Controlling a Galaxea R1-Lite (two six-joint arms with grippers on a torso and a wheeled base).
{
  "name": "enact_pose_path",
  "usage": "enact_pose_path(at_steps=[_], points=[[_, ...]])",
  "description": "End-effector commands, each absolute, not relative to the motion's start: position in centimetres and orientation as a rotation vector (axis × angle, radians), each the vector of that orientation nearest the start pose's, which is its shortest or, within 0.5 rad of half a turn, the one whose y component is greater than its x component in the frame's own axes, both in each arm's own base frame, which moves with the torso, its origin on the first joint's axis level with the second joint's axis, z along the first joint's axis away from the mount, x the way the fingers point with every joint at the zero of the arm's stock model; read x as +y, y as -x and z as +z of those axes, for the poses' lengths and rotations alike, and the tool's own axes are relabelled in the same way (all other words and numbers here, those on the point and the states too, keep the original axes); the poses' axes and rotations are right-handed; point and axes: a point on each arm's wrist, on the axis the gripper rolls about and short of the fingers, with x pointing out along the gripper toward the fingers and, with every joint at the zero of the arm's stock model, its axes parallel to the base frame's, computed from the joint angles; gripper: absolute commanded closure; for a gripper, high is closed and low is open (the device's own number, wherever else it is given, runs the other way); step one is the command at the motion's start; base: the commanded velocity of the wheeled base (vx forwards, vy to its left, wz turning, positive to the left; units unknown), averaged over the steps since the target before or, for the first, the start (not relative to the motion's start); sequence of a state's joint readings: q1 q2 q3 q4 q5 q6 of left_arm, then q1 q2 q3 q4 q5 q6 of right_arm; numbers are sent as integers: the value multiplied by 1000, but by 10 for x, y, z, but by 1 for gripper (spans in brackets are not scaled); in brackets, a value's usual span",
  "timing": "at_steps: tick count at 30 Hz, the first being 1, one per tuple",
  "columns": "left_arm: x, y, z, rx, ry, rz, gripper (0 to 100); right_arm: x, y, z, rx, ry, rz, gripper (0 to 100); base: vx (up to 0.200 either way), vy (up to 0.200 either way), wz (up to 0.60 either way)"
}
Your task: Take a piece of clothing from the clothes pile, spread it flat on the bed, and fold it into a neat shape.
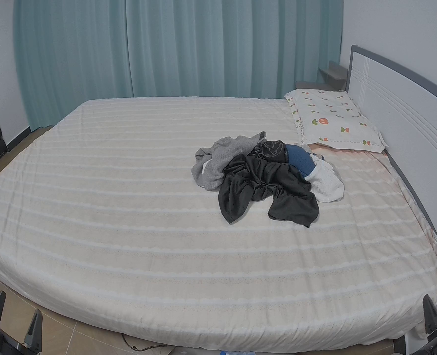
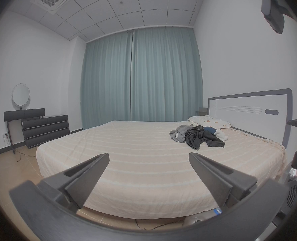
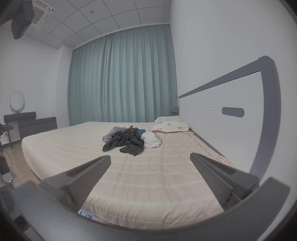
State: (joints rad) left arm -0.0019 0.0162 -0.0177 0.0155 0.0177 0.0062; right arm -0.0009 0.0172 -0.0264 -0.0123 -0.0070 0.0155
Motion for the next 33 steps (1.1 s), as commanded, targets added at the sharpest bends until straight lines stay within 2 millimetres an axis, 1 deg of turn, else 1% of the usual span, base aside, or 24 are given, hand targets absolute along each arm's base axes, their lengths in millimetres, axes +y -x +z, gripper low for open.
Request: enact_pose_path(at_steps=[1,5,9,10,11,12,13,14,17,18,19,21,22,23,24,26,28,29,30,32,33], points=[[0,23,75,12,-6,17,0,-1,24,134,-39,-37,27,0,0,0,0],[0,23,75,12,-6,17,0,1,6,130,132,-30,114,0,0,0,0],[0,23,75,12,-6,15,0,4,-26,139,306,-107,157,0,0,0,0],[0,23,75,12,-6,17,0,6,-36,142,349,-126,174,0,0,0,0],[0,23,75,12,-6,15,0,6,-38,143,356,-129,176,0,0,0,0],[0,23,75,12,-6,15,0,11,-62,147,441,-154,212,0,0,0,0],[0,23,75,12,-6,17,0,12,-71,148,464,-161,216,0,0,0,0],[0,23,75,12,-6,15,0,15,-94,149,518,-187,214,0,0,0,0],[0,23,75,12,-6,17,0,22,-142,144,594,-231,211,0,0,0,0],[0,23,75,12,-6,17,0,26,-168,139,613,-245,206,0,0,0,0],[0,23,75,12,-6,17,0,27,-182,134,626,-254,199,0,0,0,0],[0,23,75,12,-6,17,0,32,-216,122,655,-280,186,0,0,0,0],[0,23,75,12,-6,15,0,35,-239,112,672,-295,177,0,0,0,0],[0,23,75,12,-6,15,0,36,-245,110,675,-299,173,0,0,0,0],[0,23,75,12,-6,15,0,40,-274,97,690,-319,156,0,0,0,0],[0,23,75,12,-6,15,0,44,-307,85,699,-347,132,0,0,0,0],[0,23,75,12,-6,15,0,48,-333,73,710,-372,112,0,0,0,0],[0,23,75,12,-6,17,0,48,-341,69,711,-376,105,0,0,0,0],[0,23,75,12,-6,15,0,52,-356,60,714,-374,95,0,0,0,0],[0,23,75,12,-6,15,0,52,-356,60,714,-374,95,0,0,0,0],[0,23,75,12,-6,17,0,62,-391,34,731,-373,49,0,0,0,0]])
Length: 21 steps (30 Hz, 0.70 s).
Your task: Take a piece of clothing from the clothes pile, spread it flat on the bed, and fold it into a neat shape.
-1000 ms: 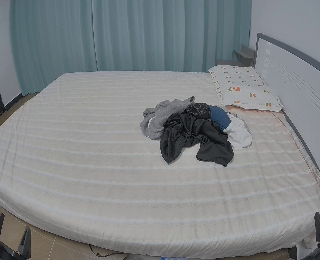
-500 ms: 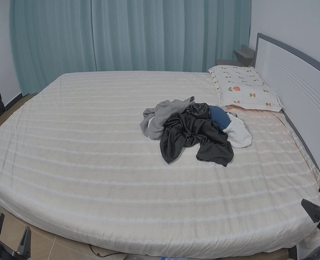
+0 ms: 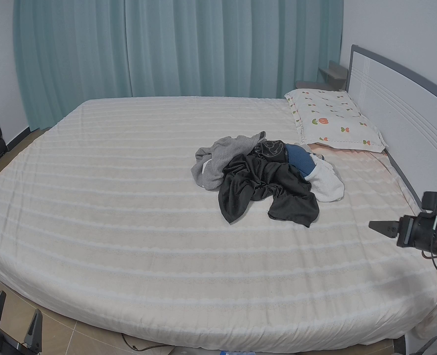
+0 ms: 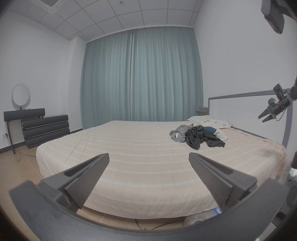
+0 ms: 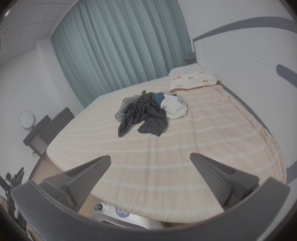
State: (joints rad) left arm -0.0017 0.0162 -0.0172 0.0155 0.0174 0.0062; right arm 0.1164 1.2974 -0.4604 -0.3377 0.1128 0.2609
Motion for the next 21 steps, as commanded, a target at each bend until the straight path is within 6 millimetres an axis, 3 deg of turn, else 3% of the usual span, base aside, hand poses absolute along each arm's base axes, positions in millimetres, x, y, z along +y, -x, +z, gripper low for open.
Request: enact_pose_path(at_steps=[1,11,21], points=[[0,23,75,12,-6,15,0,63,-398,29,734,-376,37,0,0,0,0],[0,23,75,12,-6,17,0,92,-454,-16,774,-467,-25,0,0,0,0],[0,23,75,12,-6,15,0,94,-484,-33,787,-519,-107,0,0,0,0]])
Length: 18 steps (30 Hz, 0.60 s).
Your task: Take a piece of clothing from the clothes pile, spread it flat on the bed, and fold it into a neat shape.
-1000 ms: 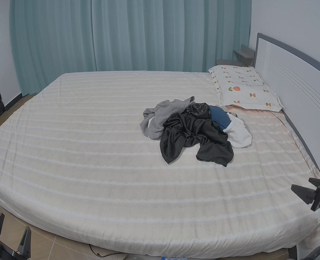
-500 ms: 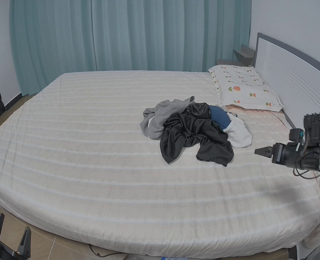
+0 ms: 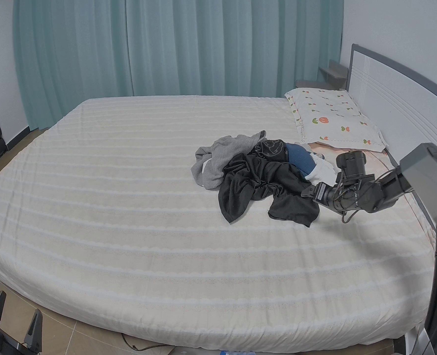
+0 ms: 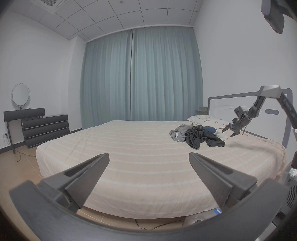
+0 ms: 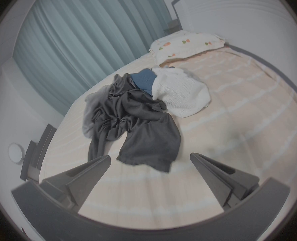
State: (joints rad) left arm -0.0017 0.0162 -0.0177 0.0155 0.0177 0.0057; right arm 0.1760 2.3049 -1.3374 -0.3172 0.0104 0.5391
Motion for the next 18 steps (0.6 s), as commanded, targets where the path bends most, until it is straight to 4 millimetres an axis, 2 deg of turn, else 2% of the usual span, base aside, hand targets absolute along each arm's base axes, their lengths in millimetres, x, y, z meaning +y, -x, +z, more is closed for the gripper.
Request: enact_pose_path(at_steps=[1,5,6,16,17,18], points=[[0,23,75,12,-6,15,0,94,-485,-34,788,-521,-110,0,0,0,0],[0,23,75,12,-6,15,0,94,-487,-34,794,-518,-115,0,0,0,0],[0,23,75,12,-6,17,0,95,-492,-28,786,-523,-113,0,0,0,0],[0,23,75,12,-6,17,0,101,-510,-22,716,-548,-118,0,0,0,0],[0,23,75,12,-6,15,0,102,-512,-17,705,-575,-121,100,0,0,0],[0,23,75,12,-6,17,0,102,-512,-15,702,-580,-122,100,0,0,0]])
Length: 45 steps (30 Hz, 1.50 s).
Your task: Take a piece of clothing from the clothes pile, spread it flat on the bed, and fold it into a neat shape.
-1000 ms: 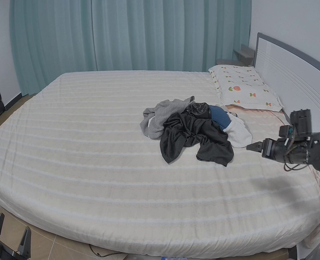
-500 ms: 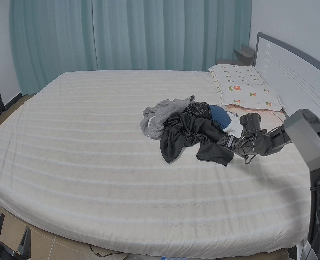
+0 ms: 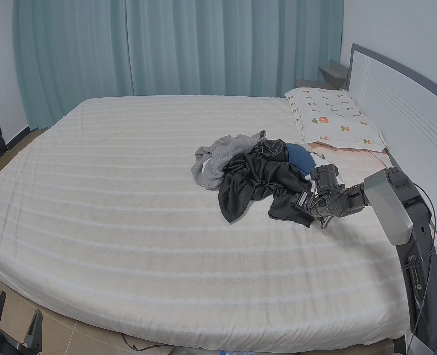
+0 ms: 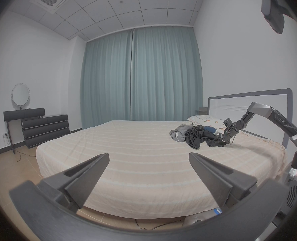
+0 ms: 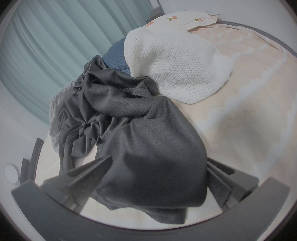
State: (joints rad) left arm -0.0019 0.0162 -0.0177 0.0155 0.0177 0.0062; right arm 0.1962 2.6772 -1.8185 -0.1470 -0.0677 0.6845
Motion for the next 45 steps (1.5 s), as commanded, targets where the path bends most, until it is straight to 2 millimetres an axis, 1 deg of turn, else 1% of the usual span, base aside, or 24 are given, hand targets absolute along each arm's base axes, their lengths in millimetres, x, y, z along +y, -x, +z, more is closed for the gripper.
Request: enact_pose_path(at_steps=[1,7,10,11,12,17,18,19,21,22,23,24,25,26,27,30,31,33,35,36,38,41,43,45], points=[[0,23,75,12,-6,17,0,102,-512,-15,701,-581,-123,100,0,0,0],[0,23,75,12,-6,17,0,100,-507,-9,706,-593,-129,100,0,0,0],[0,23,75,12,-6,17,0,99,-499,5,710,-650,-136,100,0,0,0],[0,23,75,12,-6,15,0,99,-492,13,723,-678,-132,100,0,0,0],[0,23,75,12,-6,15,0,99,-492,13,723,-678,-132,100,0,0,0],[0,23,75,12,-6,15,0,93,-445,44,786,-774,-29,100,0,0,0],[0,23,75,12,-6,17,0,93,-444,45,786,-778,-24,100,0,0,0],[0,23,75,12,-6,15,0,90,-426,56,770,-821,32,100,0,0,0],[0,23,75,12,-6,15,0,89,-414,64,748,-842,79,100,0,0,0],[0,23,75,12,-6,17,0,87,-399,70,719,-854,121,100,0,0,0],[0,23,75,12,-6,17,0,87,-399,70,719,-854,121,100,0,0,0],[0,23,75,12,-6,15,0,90,-381,78,680,-853,161,100,0,0,0],[0,23,75,12,-6,17,0,91,-371,83,659,-852,181,100,0,0,0],[0,23,75,12,-6,17,0,91,-369,84,656,-854,184,100,0,0,0],[0,23,75,12,-6,17,0,95,-347,94,628,-854,231,100,0,0,0],[0,23,75,12,-6,15,0,104,-314,116,572,-884,314,100,0,0,0],[0,23,75,12,-6,17,0,105,-313,118,567,-887,319,100,0,0,0],[0,23,75,12,-6,17,0,112,-290,138,491,-913,414,100,0,0,0],[0,23,75,12,-6,15,0,115,-284,143,470,-911,440,100,0,0,0],[0,23,75,12,-6,17,0,122,-271,153,436,-906,491,100,0,0,0],[0,23,75,12,-6,17,0,126,-260,167,408,-905,538,100,0,0,0],[0,23,75,12,-6,17,0,125,-251,185,353,-910,580,100,0,0,0],[0,23,75,12,-6,15,0,125,-248,189,340,-909,592,100,0,0,0],[0,23,75,12,-6,15,0,127,-233,202,307,-897,645,100,0,0,0]])
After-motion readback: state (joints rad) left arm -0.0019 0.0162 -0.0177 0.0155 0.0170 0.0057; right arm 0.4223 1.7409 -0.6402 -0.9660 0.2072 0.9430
